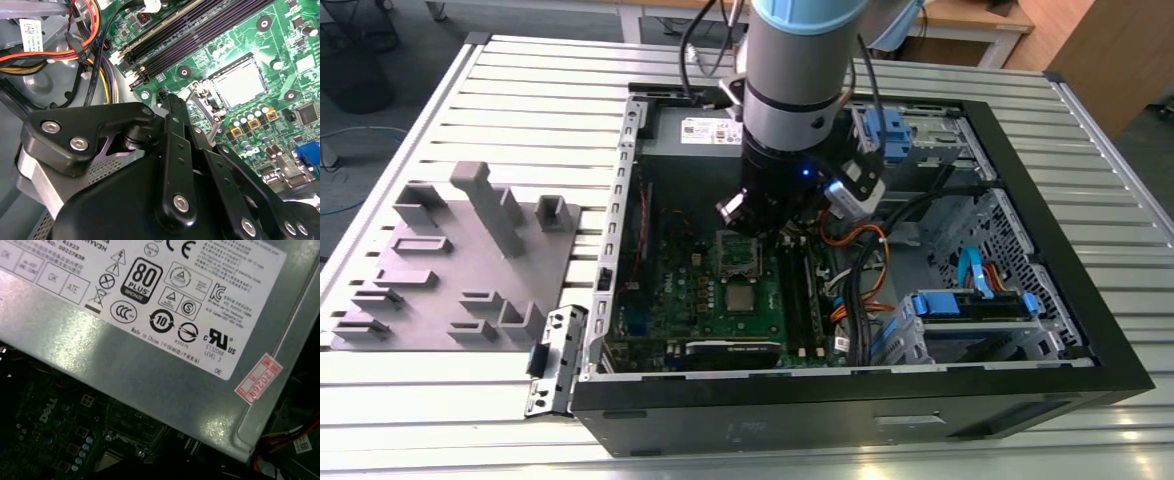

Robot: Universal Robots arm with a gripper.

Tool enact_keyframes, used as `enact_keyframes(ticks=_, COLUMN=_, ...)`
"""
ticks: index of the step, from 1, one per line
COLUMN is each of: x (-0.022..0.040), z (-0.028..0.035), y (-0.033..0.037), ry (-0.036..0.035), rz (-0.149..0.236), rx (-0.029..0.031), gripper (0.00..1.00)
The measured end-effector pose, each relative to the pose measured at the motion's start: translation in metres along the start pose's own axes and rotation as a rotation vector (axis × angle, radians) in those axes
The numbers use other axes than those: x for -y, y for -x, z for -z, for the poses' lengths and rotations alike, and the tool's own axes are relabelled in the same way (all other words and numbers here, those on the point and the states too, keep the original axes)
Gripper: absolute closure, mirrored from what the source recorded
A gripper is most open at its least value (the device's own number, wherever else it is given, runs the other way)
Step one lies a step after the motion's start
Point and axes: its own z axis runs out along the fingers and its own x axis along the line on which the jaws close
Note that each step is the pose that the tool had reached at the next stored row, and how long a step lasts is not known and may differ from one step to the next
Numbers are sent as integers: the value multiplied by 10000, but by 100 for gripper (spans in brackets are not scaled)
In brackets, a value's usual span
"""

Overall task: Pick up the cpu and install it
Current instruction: 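Close the cpu cover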

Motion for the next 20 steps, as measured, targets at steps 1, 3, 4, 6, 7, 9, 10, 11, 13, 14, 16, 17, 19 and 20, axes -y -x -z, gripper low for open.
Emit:
enact_keyframes(ticks=1, x=3, z=10, y=-1, ry=1, rz=0, rx=-1, gripper=89)
enact_keyframes(ticks=3, x=12, z=22, y=-5, ry=3, rz=0, rx=0, gripper=89)
enact_keyframes(ticks=4, x=17, z=26, y=-8, ry=3, rz=1, rx=0, gripper=89)
enact_keyframes(ticks=6, x=22, z=27, y=-11, ry=1, rz=-1, rx=-2, gripper=89)
enact_keyframes(ticks=7, x=22, z=27, y=-10, ry=1, rz=-1, rx=-1, gripper=89)
enact_keyframes(ticks=9, x=23, z=20, y=-10, ry=0, rz=0, rx=0, gripper=89)
enact_keyframes(ticks=10, x=24, z=14, y=-9, ry=-1, rz=13, rx=-2, gripper=89)
enact_keyframes(ticks=11, x=26, z=8, y=-5, ry=-1, rz=51, rx=-3, gripper=89)
enact_keyframes(ticks=13, x=30, z=-6, y=1, ry=6, rz=209, rx=-6, gripper=89)
enact_keyframes(ticks=14, x=32, z=-13, y=5, ry=10, rz=312, rx=-7, gripper=89)
enact_keyframes(ticks=16, x=34, z=-31, y=9, ry=16, rz=495, rx=-10, gripper=89)
enact_keyframes(ticks=17, x=36, z=-45, y=11, ry=19, rz=575, rx=-12, gripper=89)
enact_keyframes(ticks=19, x=37, z=-72, y=15, ry=23, rz=689, rx=-13, gripper=89)
enact_keyframes(ticks=20, x=37, z=-84, y=17, ry=25, rz=736, rx=-13, gripper=89)
